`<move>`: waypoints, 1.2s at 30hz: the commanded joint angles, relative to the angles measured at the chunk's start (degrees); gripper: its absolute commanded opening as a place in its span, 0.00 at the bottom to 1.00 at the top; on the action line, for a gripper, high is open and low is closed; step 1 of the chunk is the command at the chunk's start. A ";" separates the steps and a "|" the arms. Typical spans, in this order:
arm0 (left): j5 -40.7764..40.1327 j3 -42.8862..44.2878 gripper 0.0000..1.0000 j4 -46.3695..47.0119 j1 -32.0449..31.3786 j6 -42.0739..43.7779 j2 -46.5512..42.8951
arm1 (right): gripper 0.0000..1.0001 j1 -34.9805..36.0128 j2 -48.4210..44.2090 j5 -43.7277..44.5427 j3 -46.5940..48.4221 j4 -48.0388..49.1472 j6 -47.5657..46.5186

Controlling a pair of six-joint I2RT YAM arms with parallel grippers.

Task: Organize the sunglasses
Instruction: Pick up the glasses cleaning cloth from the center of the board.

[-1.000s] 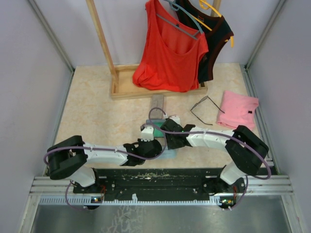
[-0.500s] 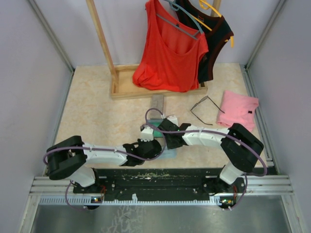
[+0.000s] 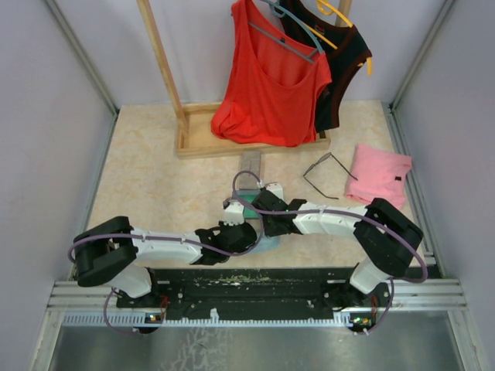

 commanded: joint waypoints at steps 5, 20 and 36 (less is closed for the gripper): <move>6.06 -2.33 0.00 -7.11 -0.16 -0.07 2.67 | 0.00 0.93 0.03 -5.22 -6.44 4.71 1.31; 4.54 -0.32 0.00 -4.07 3.77 4.08 -0.41 | 0.00 0.94 -12.22 1.98 -12.43 12.85 3.74; 6.22 -0.02 0.00 0.25 7.46 9.05 -1.88 | 0.00 -0.09 -12.78 7.33 -12.36 19.30 2.26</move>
